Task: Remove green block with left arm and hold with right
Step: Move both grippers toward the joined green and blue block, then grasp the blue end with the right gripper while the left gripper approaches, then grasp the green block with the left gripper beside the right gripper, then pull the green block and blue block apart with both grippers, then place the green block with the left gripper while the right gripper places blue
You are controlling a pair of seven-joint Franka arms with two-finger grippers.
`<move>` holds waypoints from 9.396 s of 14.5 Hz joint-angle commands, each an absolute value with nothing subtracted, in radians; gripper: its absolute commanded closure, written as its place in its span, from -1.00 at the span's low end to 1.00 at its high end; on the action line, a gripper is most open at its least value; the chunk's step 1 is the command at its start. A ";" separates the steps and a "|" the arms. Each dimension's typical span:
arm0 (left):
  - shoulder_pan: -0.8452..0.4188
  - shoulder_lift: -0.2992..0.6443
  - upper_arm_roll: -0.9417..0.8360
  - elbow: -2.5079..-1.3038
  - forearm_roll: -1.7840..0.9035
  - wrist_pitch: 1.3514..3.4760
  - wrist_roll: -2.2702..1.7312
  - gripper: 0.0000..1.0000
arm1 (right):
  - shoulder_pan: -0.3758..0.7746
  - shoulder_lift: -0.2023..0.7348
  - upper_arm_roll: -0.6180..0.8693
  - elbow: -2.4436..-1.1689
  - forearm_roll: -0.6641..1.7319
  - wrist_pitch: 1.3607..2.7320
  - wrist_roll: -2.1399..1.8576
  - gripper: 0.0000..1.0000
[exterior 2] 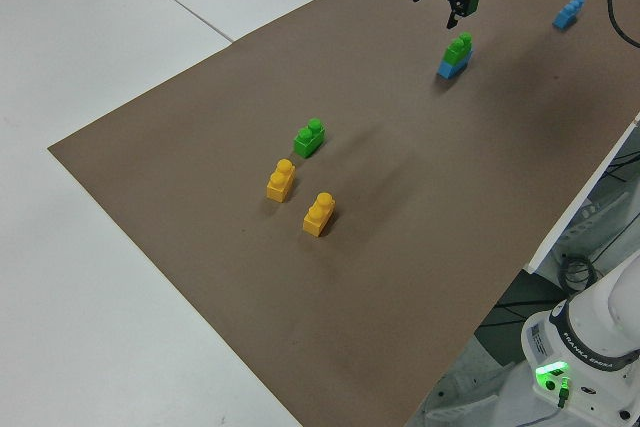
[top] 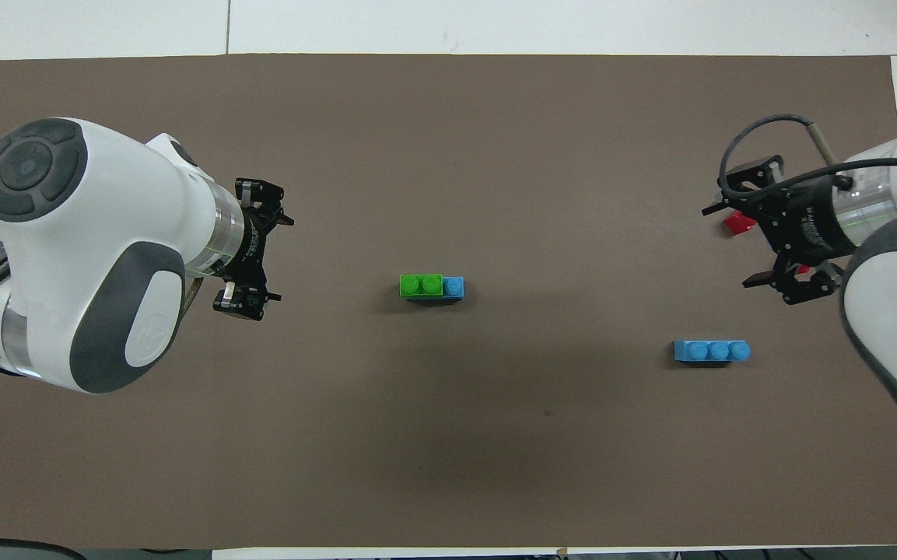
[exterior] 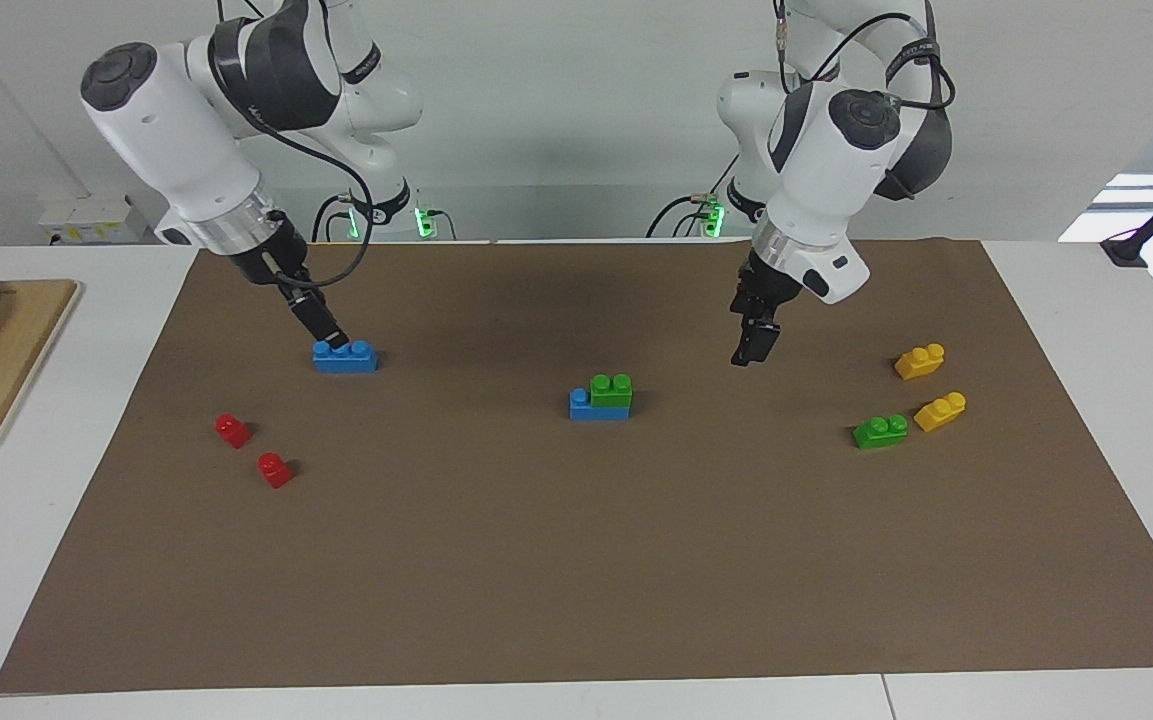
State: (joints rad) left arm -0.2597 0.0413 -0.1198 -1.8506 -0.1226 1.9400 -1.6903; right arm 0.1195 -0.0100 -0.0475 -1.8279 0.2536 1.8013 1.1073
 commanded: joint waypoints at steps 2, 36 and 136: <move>-0.287 0.051 -0.106 -1.835 -0.130 1.950 -1.778 -1.00 | 0.170 -0.002 -0.046 -1.927 0.400 1.887 1.268 -0.98; -0.417 0.146 -0.104 -1.848 -0.032 1.977 -2.195 -1.00 | 0.566 0.319 -0.046 -2.033 0.656 2.566 1.649 -0.98; 0.066 -0.123 -0.098 -2.164 -0.026 1.886 -0.539 1.00 | -0.017 0.215 -0.057 -1.999 0.552 2.143 0.909 1.00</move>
State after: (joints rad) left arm -0.0075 -0.0782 -0.0882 -2.0882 -0.0081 1.8277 -0.7513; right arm 0.0407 0.2564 -0.0728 -1.9428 0.5846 2.1567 1.0043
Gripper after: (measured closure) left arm 0.652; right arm 0.656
